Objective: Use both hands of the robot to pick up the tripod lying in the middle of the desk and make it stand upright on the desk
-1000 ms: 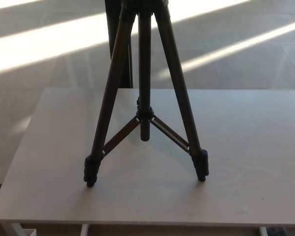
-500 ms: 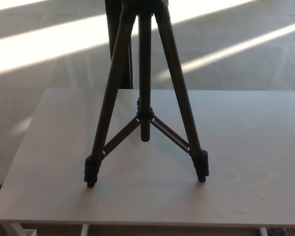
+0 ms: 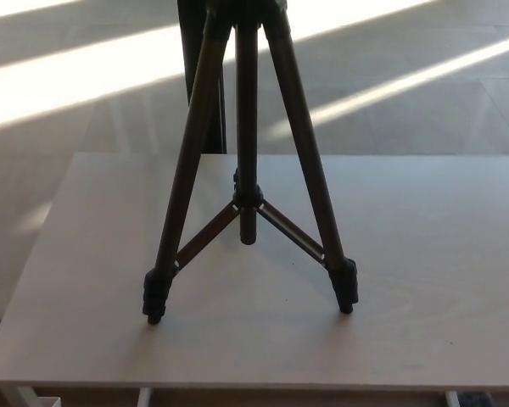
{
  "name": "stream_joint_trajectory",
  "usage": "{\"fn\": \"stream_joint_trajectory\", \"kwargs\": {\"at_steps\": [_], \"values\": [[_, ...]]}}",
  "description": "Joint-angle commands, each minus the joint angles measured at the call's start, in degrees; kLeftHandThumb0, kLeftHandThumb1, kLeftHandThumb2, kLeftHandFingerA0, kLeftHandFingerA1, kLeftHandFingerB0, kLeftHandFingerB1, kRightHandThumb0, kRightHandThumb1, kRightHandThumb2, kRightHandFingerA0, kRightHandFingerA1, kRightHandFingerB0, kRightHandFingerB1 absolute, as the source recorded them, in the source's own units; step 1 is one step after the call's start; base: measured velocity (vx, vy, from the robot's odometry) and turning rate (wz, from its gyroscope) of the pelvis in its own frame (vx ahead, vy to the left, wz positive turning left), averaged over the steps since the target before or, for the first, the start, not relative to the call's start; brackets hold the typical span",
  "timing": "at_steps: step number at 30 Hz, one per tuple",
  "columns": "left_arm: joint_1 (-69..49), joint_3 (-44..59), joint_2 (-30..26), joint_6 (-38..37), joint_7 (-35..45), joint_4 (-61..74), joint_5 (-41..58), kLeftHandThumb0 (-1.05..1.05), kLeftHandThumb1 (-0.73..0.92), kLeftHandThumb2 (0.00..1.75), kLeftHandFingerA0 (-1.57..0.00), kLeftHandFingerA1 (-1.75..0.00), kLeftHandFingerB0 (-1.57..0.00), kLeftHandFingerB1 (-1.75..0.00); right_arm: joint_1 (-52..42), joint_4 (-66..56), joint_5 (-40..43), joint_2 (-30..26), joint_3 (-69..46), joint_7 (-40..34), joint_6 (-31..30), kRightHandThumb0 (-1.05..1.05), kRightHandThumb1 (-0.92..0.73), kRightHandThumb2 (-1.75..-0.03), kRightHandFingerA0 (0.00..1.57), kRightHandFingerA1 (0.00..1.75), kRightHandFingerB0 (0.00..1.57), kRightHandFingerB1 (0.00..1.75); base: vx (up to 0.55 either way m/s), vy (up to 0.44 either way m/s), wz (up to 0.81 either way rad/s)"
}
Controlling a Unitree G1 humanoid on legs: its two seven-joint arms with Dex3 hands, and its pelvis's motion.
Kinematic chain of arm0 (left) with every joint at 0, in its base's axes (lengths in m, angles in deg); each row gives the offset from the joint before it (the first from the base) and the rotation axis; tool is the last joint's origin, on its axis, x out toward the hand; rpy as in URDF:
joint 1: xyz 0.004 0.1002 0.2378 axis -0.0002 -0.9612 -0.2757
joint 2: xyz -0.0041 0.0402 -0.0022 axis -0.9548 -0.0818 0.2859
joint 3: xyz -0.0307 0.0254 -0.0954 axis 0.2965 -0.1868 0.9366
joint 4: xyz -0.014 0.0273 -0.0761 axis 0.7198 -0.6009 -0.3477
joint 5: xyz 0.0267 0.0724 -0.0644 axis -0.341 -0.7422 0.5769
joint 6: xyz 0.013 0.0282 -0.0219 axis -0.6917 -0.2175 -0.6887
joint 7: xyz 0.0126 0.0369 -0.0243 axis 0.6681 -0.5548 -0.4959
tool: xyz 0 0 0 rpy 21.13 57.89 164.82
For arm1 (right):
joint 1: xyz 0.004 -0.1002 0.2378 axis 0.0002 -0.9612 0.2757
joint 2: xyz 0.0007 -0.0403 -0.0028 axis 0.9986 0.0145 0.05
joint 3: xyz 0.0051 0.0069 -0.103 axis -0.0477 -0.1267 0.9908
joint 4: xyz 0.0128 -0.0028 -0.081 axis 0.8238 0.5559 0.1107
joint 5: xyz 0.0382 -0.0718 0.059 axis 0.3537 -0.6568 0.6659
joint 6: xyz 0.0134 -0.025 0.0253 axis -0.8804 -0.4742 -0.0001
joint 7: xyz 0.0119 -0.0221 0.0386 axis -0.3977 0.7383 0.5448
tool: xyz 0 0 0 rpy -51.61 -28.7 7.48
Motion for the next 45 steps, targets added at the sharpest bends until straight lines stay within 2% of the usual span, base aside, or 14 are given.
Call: {"fn": "stream_joint_trajectory", "kwargs": {"at_steps": [1,3,10,11,12,13,16,17,19,20,38,39,41,45], "values": [[0.2,-0.9,-1.6,-2.3,-0.8,-0.9,3.2,-0.60,0.73,0.63,-0.46,-0.71,-0.37,-0.50,-0.1,1.1,2.8,-0.7,-0.2,0.3,3.3,-0.85,-0.55,-0.89,0.04,0.44,0.09,0.39,0.00,0.000,0.00],[0.0,-1.3,-1.6,-2.9,-0.6,-0.9,3.6,-0.59,0.74,0.62,-0.49,-0.73,-0.39,-0.52,-0.2,0.8,3.3,-0.7,0.1,1.3,3.9,-0.37,-0.44,-1.01,0.01,0.51,0.00,0.49,0.00,0.000,0.00],[-0.3,-2.9,-2.1,-3.0,-1.2,-0.9,4.6,-0.60,0.74,0.63,-0.49,-0.71,-0.39,-0.50,-1.0,0.6,2.6,-0.7,2.8,1.8,5.9,-0.37,-0.42,-1.01,0.01,0.52,0.00,0.49,0.00,0.000,0.00],[-0.9,-3.5,-2.2,-3.3,-1.3,-1.0,4.3,-0.55,0.59,1.02,-0.59,-0.77,-0.31,-0.58,-1.2,0.6,2.0,-0.8,3.8,1.2,5.8,-0.72,-0.69,-0.62,0.16,0.39,0.17,0.27,0.00,0.000,0.00],[-1.2,-3.8,-2.2,-3.4,-1.4,-1.0,4.4,-0.61,0.74,0.63,-0.53,-0.72,-0.38,-0.51,-1.5,0.4,1.9,-0.8,4.4,1.1,6.0,-0.72,-0.70,-0.62,0.14,0.41,0.17,0.28,0.00,0.000,0.00],[-1.2,-3.9,-2.3,-3.2,-1.3,-1.1,4.7,-0.61,0.73,0.63,-0.53,-0.73,-0.38,-0.51,-1.8,-0.2,3.3,-0.6,3.9,2.1,5.8,-0.38,-0.40,-0.99,0.02,0.53,0.00,0.49,0.00,0.000,0.00],[-1.1,-4.7,-2.4,-3.8,-1.8,-1.4,4.8,-0.51,0.58,1.01,-0.56,-0.76,-0.29,-0.57,-2.0,-1.0,6.3,-0.3,2.1,4.9,4.9,-0.70,-0.64,-0.60,0.06,0.35,0.15,0.27,0.00,0.000,0.00],[-1.1,-4.7,-2.3,-3.8,-1.7,-1.4,5.3,-0.49,0.56,1.01,-0.56,-0.76,-0.28,-0.57,-2.3,-1.1,5.3,-0.4,3.1,4.2,5.4,-0.74,-0.51,-0.88,0.03,0.44,0.08,0.39,0.00,0.000,0.00],[-0.7,-4.9,-2.4,-3.4,-2.2,-1.4,5.8,-0.61,0.72,0.64,-0.58,-0.75,-0.38,-0.52,-2.1,-1.1,5.2,-0.5,3.6,4.2,5.5,-0.73,-0.67,-0.61,0.08,0.39,0.15,0.26,0.00,0.000,0.00],[-0.7,-5.3,-2.5,-3.5,-1.8,-1.3,5.7,-0.60,0.75,0.63,-0.58,-0.74,-0.34,-0.50,-1.9,-0.7,4.9,-0.7,3.9,4.4,5.7,-0.74,-0.53,-0.89,0.04,0.47,0.07,0.36,0.00,0.000,0.00],[0.1,-7.7,-2.8,-3.4,-1.8,-1.7,7.0,-0.62,0.74,0.63,-0.52,-0.72,-0.37,-0.51,-0.9,-0.4,8.4,-0.4,2.7,5.1,4.6,-0.37,-0.40,-0.99,0.01,0.52,0.00,0.49,0.00,0.000,0.00],[0.2,-8.0,-2.8,-3.1,-2.7,-1.6,6.7,-0.55,0.59,1.02,-0.62,-0.78,-0.31,-0.58,-1.2,0.4,6.5,-0.8,4.3,4.4,5.6,-0.38,-0.40,-0.99,0.01,0.52,0.00,0.49,0.00,0.000,0.00],[-0.1,-8.3,-2.8,-3.1,-2.0,-1.3,6.7,-0.61,0.75,0.64,-0.51,-0.73,-0.36,-0.50,-1.3,0.7,6.3,-1.0,4.8,4.5,5.6,-0.79,-0.52,-0.90,0.03,0.46,0.10,0.40,0.00,0.000,0.00],[-0.3,-9.1,-3.1,-3.5,-1.2,-1.3,6.5,-0.60,0.78,0.64,-0.41,-0.66,-0.31,-0.47,-1.3,1.1,6.1,-0.9,5.6,3.8,5.8,-0.37,-0.42,-1.00,0.01,0.52,0.00,0.49,0.00,0.000,0.00]]}}
